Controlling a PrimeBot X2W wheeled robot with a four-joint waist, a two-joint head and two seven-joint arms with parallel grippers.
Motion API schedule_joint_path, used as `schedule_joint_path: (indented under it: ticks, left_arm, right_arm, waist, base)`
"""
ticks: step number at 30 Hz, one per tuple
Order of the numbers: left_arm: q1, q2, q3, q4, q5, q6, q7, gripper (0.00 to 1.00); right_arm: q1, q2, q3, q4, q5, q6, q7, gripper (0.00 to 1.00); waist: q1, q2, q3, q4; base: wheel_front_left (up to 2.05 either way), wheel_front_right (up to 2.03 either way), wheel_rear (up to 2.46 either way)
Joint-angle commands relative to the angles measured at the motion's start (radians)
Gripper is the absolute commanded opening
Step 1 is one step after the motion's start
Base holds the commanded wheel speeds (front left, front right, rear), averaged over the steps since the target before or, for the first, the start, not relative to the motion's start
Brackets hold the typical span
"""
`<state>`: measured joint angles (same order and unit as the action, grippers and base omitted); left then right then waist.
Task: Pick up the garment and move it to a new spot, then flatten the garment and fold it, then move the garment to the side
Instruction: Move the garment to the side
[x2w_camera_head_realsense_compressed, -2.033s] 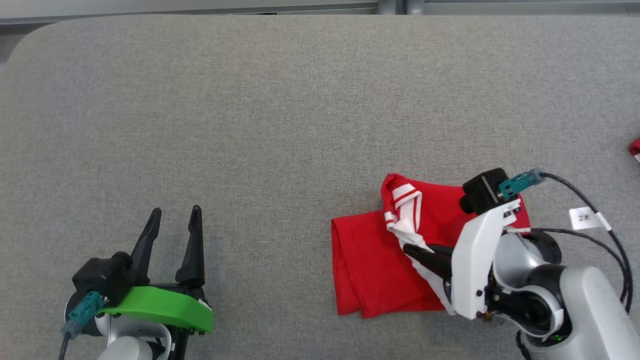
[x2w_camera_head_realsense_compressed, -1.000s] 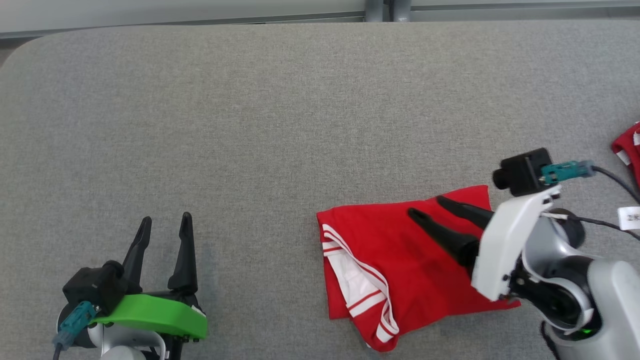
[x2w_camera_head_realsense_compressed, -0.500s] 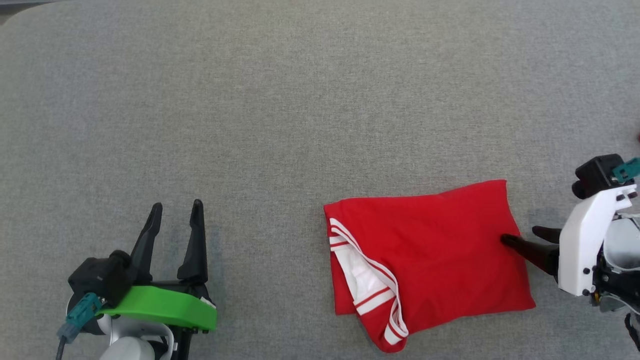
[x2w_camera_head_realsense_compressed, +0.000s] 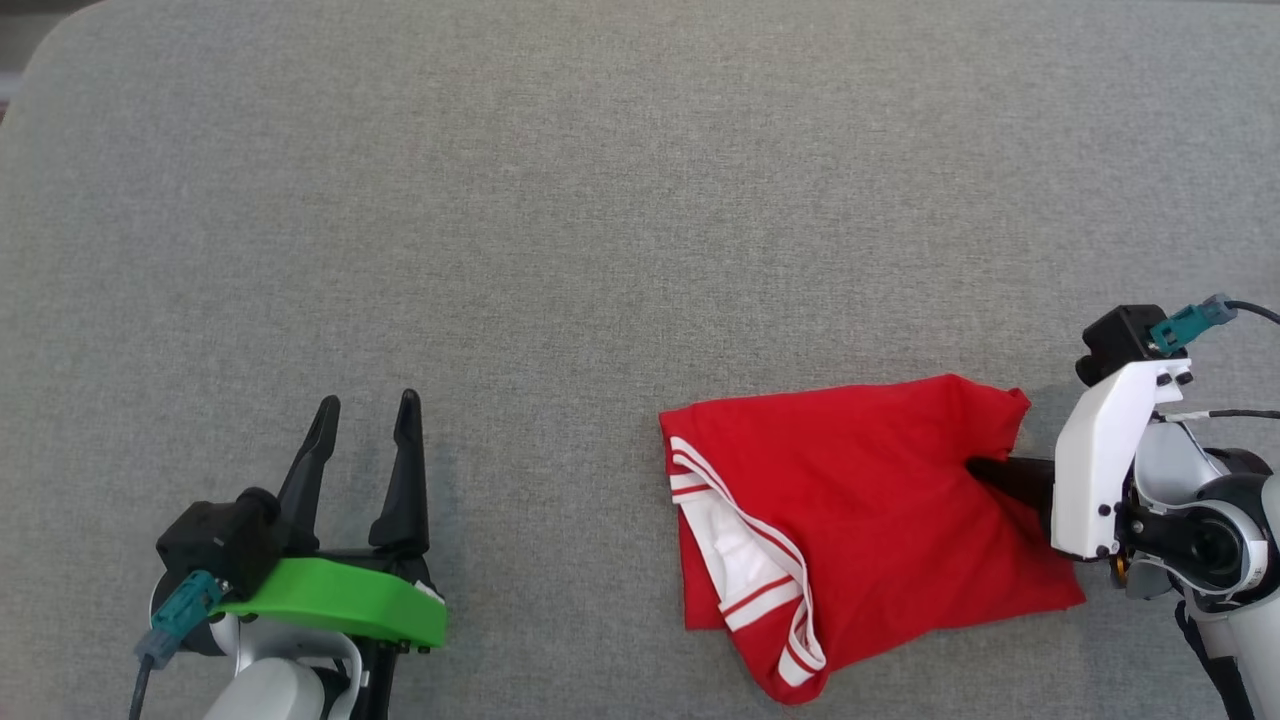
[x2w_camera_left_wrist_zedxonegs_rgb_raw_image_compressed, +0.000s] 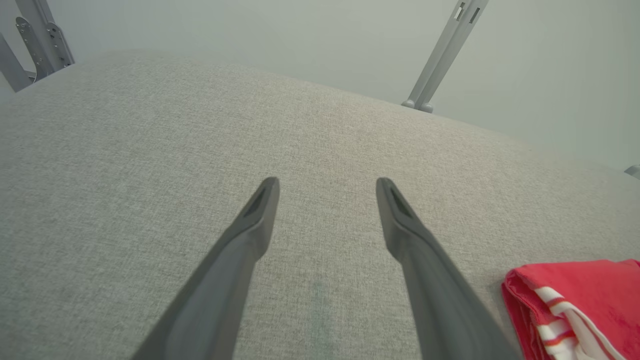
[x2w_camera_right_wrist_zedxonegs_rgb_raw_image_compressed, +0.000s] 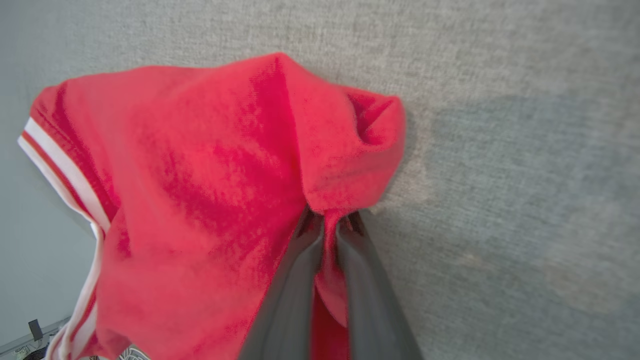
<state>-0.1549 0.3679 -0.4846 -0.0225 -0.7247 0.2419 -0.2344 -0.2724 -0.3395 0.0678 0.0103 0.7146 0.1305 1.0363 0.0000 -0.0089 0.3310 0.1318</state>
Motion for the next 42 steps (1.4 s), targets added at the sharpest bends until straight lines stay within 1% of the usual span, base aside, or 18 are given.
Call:
schedule_joint_path:
  ticks: [1,5,9,13,18,22,24,30,34,37,42]
  left_arm:
    - [0.0,0.007,0.004,0.005,0.008,-0.003,-0.007,1.0]
    - [0.019,0.019,0.005,0.002,0.013,0.004,-0.006,1.0]
    - [0.035,0.035,0.013,-0.006,0.016,0.016,-0.004,1.0]
    - [0.053,0.051,0.024,-0.018,0.014,0.029,-0.004,1.0]
    - [0.062,0.068,0.024,-0.02,0.018,0.026,-0.002,1.0]
    - [0.044,0.066,0.017,-0.02,0.023,0.023,0.001,1.0]
    - [0.039,0.064,0.014,-0.019,0.025,0.021,0.002,1.0]
    - [0.006,0.049,-0.007,-0.004,0.032,0.002,0.002,1.0]
    - [-0.013,0.042,-0.01,0.007,0.035,-0.005,-0.002,1.0]
    - [-0.02,0.04,-0.005,0.011,0.037,-0.004,-0.007,1.0]
    - [-0.022,0.05,0.001,0.006,0.041,0.0,-0.007,1.0]
  right_arm:
    - [-0.008,0.002,-0.008,0.01,0.02,0.0,-0.008,0.0]
    - [0.009,0.002,-0.055,0.01,0.063,0.0,-0.023,0.0]
    - [0.053,-0.014,-0.093,0.013,0.078,0.0,-0.035,0.0]
    - [0.095,-0.035,-0.133,0.021,0.066,0.0,-0.063,0.0]
    - [0.104,-0.056,-0.15,0.028,0.044,0.0,-0.121,0.0]
    - [0.077,-0.083,-0.121,0.016,0.021,0.0,-0.173,0.0]
    - [0.07,-0.093,-0.106,0.015,0.013,0.0,-0.182,0.0]
    - [-0.025,-0.15,-0.01,0.02,-0.042,0.0,-0.219,0.0]
    - [-0.129,-0.167,0.046,0.031,-0.057,0.0,-0.198,0.0]
    - [-0.202,-0.18,0.078,0.041,-0.069,0.0,-0.171,0.0]
    - [-0.287,-0.209,0.09,0.069,-0.09,0.0,-0.143,0.0]
  waist:
    - [0.0,0.0089,-0.012,-0.014]
    - [0.0,0.0089,-0.031,-0.048]
    - [0.0,0.0089,-0.05,-0.094]
    - [0.0,0.0089,-0.058,-0.136]
    - [0.0,0.0089,-0.058,-0.168]
    - [0.0,0.0089,-0.055,-0.17]
    - [0.0,0.0089,-0.054,-0.167]
    - [0.0,0.0089,-0.034,-0.128]
    - [0.0,0.0089,-0.011,-0.11]
    - [0.0,0.0089,0.006,-0.112]
    - [0.0,0.0089,0.029,-0.155]
  base:
    - [0.0,0.0,0.0]
    - [0.0,0.0,0.0]
    - [0.0,0.0,0.0]
    - [0.0,0.0,0.0]
    - [0.0,0.0,0.0]
    - [0.0,0.0,0.0]
    - [0.0,0.0,0.0]
    - [0.0,0.0,0.0]
    - [0.0,0.0,0.0]
    - [0.0,0.0,0.0]
    - [0.0,0.0,0.0]
